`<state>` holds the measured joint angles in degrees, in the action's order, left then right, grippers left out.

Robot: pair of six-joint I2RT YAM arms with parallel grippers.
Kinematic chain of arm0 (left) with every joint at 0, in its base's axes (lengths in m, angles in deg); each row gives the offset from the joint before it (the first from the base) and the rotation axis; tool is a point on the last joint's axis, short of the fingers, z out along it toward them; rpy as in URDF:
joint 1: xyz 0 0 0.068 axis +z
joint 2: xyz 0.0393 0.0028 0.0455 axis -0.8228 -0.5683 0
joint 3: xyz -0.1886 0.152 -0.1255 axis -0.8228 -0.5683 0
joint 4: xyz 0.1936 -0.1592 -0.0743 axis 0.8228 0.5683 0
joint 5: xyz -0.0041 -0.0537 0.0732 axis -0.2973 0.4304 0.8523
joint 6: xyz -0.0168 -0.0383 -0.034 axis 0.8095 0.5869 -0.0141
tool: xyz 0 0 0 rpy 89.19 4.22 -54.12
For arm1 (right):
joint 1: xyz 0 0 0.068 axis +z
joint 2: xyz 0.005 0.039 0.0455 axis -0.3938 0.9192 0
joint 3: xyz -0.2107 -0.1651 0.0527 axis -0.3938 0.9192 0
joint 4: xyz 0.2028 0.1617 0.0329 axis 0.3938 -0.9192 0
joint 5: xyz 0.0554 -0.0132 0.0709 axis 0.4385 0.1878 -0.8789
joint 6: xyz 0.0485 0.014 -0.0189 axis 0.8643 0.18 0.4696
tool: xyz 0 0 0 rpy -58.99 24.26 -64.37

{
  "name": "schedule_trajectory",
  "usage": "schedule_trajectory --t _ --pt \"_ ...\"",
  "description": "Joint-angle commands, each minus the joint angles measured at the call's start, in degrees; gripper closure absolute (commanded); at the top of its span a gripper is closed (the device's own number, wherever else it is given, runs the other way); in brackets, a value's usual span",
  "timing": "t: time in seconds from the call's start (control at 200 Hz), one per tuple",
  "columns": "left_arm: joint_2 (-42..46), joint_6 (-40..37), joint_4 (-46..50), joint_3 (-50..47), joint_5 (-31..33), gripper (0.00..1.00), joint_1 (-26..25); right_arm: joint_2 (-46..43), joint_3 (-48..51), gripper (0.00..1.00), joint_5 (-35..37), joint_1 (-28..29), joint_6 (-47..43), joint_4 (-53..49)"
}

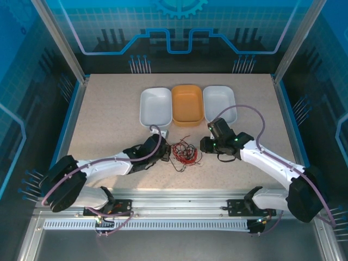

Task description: Untangle the cables

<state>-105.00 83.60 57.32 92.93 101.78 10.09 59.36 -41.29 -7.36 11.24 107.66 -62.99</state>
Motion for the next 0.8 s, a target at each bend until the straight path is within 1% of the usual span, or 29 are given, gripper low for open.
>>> schedule_trajectory --t 0.0,0.11,0.23,0.355,0.51,0.64,0.795 --pt "1.4 -1.5 -2.4 -1.5 -3.1 1.00 1.0 0.9 0.5 0.73 -2.7 -0.2 2.1 2.3" --pt "0.6 -0.2 -3.2 -1.6 -2.9 0.99 1.7 1.6 2.0 0.74 -4.7 0.0 3.5 5.2" --pt "-0.4 1.4 -5.0 -1.8 -3.8 0.94 2.3 2.8 2.1 0.74 -5.1 0.8 4.3 6.3" --pt "-1.4 2.5 -6.2 -1.8 -4.6 0.86 2.3 5.2 1.3 0.75 -4.5 1.9 4.8 5.9" --pt "-2.4 4.1 -7.4 -2.3 -4.5 0.78 2.3 8.6 0.5 0.78 -4.8 3.0 5.5 6.5" --pt "-3.5 4.7 -7.6 -1.8 -5.3 0.68 2.3 11.2 -1.0 0.79 -5.6 3.7 5.3 6.6" --pt "-5.0 5.3 -7.4 -1.2 -4.8 0.52 2.3 13.2 -1.7 0.80 -7.7 4.0 5.7 9.0"
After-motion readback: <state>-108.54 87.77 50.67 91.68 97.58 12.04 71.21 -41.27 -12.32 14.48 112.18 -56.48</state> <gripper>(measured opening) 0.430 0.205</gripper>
